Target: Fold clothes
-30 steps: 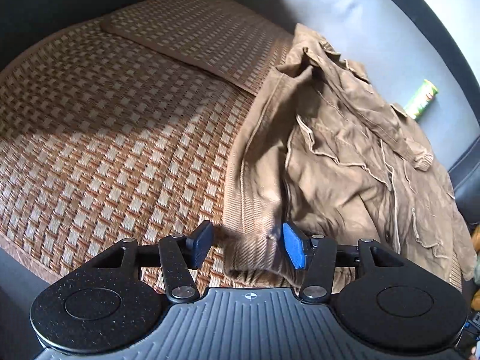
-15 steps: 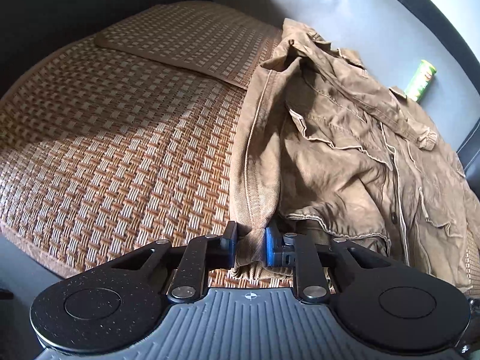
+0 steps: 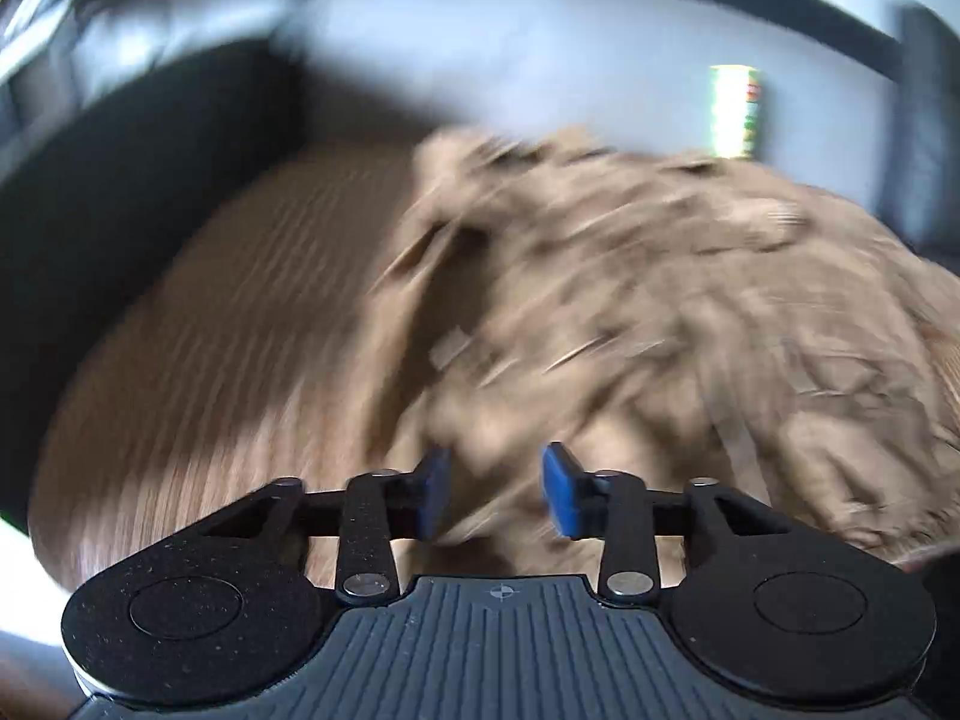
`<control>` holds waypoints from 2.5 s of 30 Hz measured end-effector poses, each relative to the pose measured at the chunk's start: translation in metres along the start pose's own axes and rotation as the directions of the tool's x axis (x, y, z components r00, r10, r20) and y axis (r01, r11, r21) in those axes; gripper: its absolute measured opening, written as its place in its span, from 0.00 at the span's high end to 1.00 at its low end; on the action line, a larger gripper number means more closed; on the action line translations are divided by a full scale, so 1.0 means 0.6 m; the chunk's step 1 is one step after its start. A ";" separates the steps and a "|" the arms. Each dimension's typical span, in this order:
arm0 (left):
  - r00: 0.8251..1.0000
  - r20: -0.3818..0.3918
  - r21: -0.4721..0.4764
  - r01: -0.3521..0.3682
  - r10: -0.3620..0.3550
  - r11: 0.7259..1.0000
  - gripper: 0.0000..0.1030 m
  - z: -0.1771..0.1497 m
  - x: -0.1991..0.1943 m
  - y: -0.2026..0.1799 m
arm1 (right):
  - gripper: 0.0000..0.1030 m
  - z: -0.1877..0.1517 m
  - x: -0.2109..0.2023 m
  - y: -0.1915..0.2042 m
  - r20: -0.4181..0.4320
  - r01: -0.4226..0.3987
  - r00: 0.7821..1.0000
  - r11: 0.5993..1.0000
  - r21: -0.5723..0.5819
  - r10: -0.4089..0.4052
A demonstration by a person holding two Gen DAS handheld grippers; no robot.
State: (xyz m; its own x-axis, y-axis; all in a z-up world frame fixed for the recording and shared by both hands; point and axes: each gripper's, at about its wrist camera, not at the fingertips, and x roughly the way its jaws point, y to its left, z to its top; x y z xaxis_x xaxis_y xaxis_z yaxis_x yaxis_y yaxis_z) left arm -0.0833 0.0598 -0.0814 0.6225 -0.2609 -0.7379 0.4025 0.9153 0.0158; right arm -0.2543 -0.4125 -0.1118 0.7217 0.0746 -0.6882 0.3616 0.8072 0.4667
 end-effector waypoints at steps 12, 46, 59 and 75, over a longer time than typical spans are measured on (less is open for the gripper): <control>0.955 0.190 0.563 0.084 -0.228 0.822 0.34 0.153 0.140 -0.539 | 0.40 0.191 -0.063 -0.239 0.274 0.226 0.922 0.954 0.196 -0.275; 0.954 0.193 0.894 -0.074 -0.230 0.443 0.29 0.101 0.417 -0.858 | 0.30 0.228 0.057 -0.510 0.210 0.161 0.922 0.816 0.555 -0.325; 0.974 0.059 0.786 0.091 -0.221 0.611 0.83 0.165 0.456 -0.873 | 0.30 0.198 0.064 -0.521 0.252 0.059 0.910 0.705 0.706 -0.328; 0.958 -0.040 0.618 0.248 -0.286 0.746 0.96 0.212 0.438 -0.823 | 0.94 0.289 0.046 -0.443 0.383 0.030 0.883 0.847 0.530 -0.271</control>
State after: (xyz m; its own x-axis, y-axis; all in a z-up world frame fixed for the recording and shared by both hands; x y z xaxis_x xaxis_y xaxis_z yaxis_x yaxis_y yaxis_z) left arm -0.0331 -0.4997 -0.1972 0.4545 -0.4990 -0.7379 0.8696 0.4282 0.2460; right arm -0.2280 -0.7268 -0.1587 0.7654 -0.3767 -0.5217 0.6411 0.3756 0.6693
